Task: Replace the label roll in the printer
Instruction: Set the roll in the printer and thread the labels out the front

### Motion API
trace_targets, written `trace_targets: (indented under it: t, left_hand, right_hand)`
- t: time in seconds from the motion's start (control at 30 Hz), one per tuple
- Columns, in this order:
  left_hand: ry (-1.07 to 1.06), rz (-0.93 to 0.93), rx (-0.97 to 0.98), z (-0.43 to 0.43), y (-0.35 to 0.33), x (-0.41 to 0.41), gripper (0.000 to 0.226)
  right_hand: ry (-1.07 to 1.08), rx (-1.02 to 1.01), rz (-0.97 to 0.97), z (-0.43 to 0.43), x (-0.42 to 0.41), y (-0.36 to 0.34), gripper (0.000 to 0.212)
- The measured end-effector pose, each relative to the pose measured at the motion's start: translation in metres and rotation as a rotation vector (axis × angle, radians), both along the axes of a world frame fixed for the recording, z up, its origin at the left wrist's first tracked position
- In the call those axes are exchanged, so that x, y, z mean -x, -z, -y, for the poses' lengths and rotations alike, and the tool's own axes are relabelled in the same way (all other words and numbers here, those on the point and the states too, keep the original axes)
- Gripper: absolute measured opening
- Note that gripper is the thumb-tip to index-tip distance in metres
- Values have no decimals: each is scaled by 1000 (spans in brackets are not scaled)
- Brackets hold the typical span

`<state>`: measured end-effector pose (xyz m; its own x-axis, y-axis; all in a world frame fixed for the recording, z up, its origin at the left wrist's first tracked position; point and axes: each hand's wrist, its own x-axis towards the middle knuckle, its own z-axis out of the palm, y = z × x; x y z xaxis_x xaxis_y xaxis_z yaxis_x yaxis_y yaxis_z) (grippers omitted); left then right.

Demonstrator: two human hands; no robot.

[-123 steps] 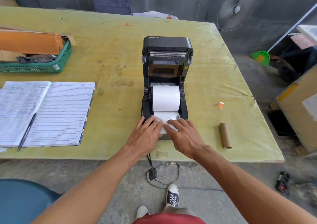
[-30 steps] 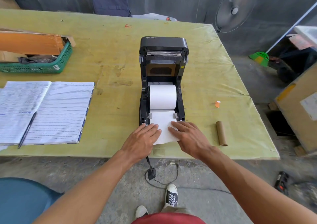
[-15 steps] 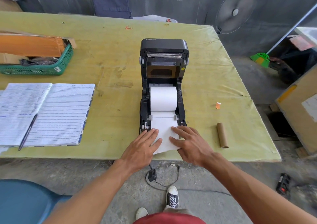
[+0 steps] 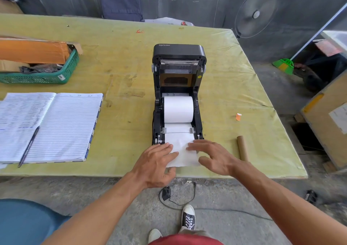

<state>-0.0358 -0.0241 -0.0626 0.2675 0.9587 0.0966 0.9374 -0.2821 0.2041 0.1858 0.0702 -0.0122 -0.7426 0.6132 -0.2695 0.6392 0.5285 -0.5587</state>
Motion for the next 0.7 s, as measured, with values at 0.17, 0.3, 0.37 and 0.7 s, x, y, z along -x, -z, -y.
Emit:
trace_targets:
  t: [0.17, 0.3, 0.37, 0.7]
  left_hand:
    - [-88, 227, 110, -11, -19, -1, 68]
    - [-194, 545, 134, -22, -18, 5, 47]
    - [-222, 400, -22, -26, -18, 3, 34]
    - [-174, -320, 200, -34, -1, -15, 56]
  right_hand:
    - [308, 177, -165, -12, 11, -3, 59]
    - [292, -147, -96, -15, 21, 12, 37]
    - [159, -395, 29, -10, 25, 21, 34]
    - [41, -553, 276, 5, 31, 54, 54]
